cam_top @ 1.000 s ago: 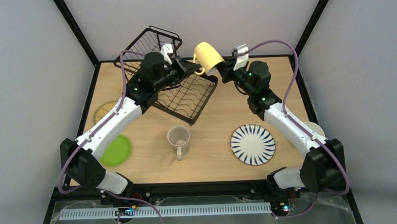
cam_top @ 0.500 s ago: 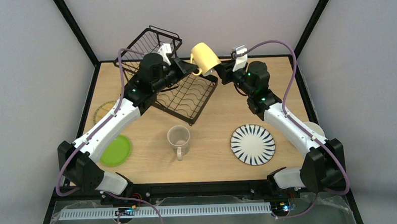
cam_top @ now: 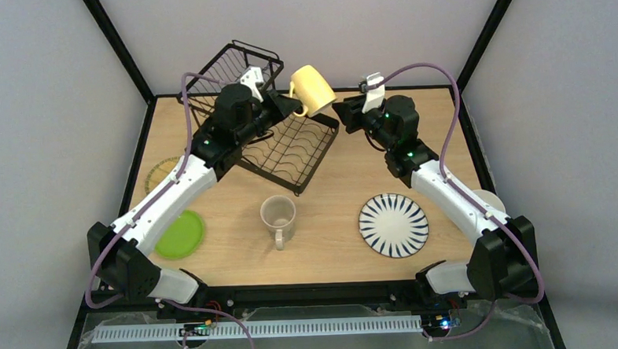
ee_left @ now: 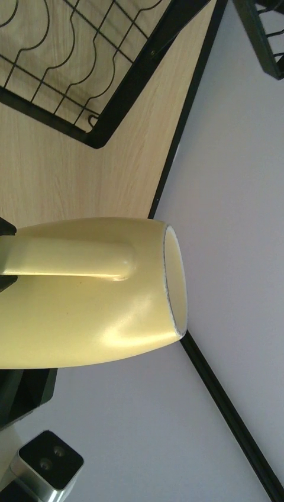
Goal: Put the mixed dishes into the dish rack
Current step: Pass from the right arm to the left, then place the upside down cup on the dish rack.
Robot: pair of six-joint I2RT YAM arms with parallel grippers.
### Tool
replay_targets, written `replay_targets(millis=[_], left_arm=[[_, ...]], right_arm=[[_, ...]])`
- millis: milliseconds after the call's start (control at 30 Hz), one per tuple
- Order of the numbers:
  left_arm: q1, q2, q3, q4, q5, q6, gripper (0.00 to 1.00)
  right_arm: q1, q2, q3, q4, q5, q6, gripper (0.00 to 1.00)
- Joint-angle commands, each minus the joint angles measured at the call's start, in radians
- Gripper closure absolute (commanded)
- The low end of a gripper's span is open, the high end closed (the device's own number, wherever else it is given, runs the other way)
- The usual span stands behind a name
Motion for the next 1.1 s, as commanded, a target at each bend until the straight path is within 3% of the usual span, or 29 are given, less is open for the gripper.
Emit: replay_targets(millis=[0,300,667,1067], left_arm=[[-0.004,-0.043,-0.009,0.091,-0.046,0.06,0.98],[-0.005,-0.044,-0.056,0.122,-0.113,0.156,0.98],[-0.004,-0.02,-0.17,0.271,-0.254,0.343,0.98],[-0.096,0.105,-0.262,0.491,-0.44,0.583,0.98]], right_arm=[[-0.003,-0.013,-0.005,-0.029,0.01,-0.013,0.24],[-0.004,-0.061,-0.062,-0.033,0.015,-0.018,0.19],[-0.003,-0.119,-0.123,-0.024,0.021,-0.001,0.16],[-0.003,-0.025,-0.145,0.097,0.103,0.023,0.15]])
